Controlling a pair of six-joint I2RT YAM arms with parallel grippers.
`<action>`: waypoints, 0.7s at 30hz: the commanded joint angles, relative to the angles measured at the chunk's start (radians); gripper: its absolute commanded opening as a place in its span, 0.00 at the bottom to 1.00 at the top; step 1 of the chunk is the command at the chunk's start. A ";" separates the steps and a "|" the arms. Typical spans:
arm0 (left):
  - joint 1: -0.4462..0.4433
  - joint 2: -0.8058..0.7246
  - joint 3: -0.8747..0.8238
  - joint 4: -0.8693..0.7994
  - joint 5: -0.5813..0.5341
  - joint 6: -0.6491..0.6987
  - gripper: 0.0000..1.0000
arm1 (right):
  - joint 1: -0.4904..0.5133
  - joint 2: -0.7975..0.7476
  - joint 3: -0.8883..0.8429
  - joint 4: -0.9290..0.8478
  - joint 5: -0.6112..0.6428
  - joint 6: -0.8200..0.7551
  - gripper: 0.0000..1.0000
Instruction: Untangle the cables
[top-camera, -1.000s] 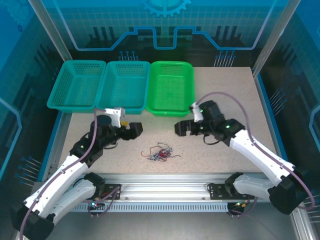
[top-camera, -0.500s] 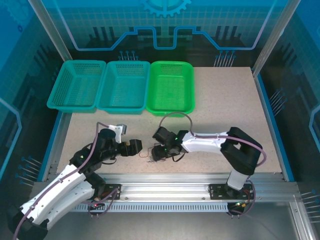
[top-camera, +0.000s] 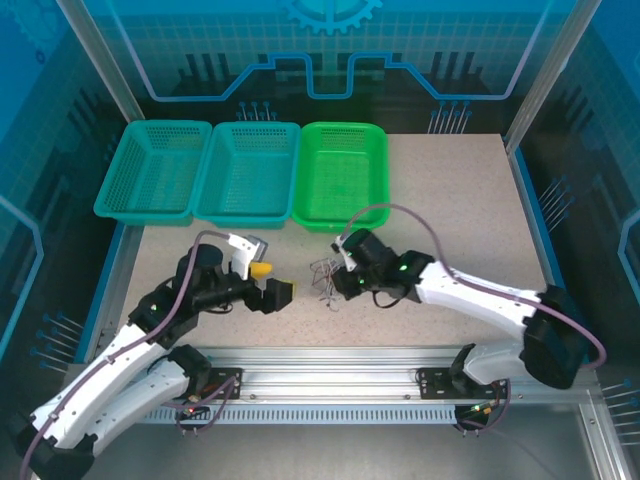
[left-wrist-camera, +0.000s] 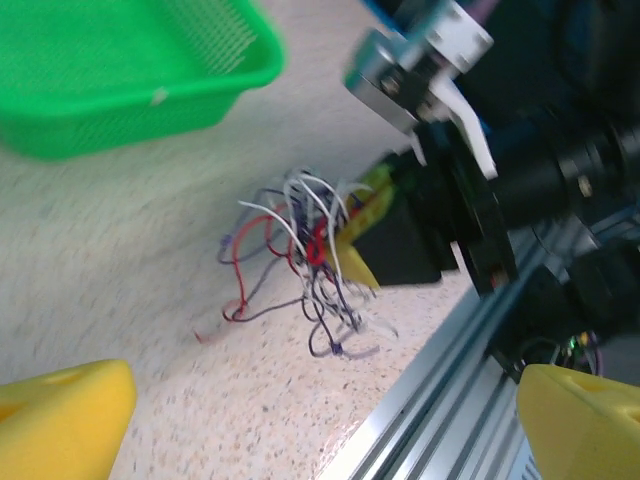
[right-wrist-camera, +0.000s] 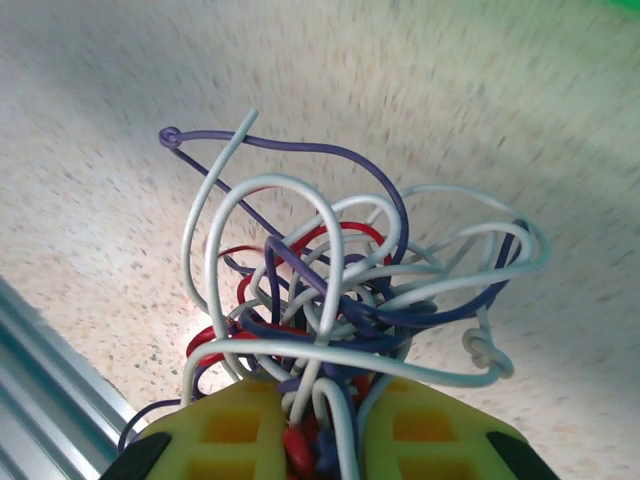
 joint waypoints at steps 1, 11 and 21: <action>-0.037 0.051 0.071 -0.018 0.105 0.242 0.97 | -0.049 -0.082 0.048 -0.114 -0.132 -0.157 0.05; -0.066 0.176 -0.002 0.210 0.132 0.251 0.78 | -0.081 -0.224 0.114 -0.156 -0.276 -0.136 0.07; -0.089 0.257 -0.064 0.425 0.141 0.164 0.21 | -0.080 -0.198 0.118 -0.136 -0.346 -0.112 0.00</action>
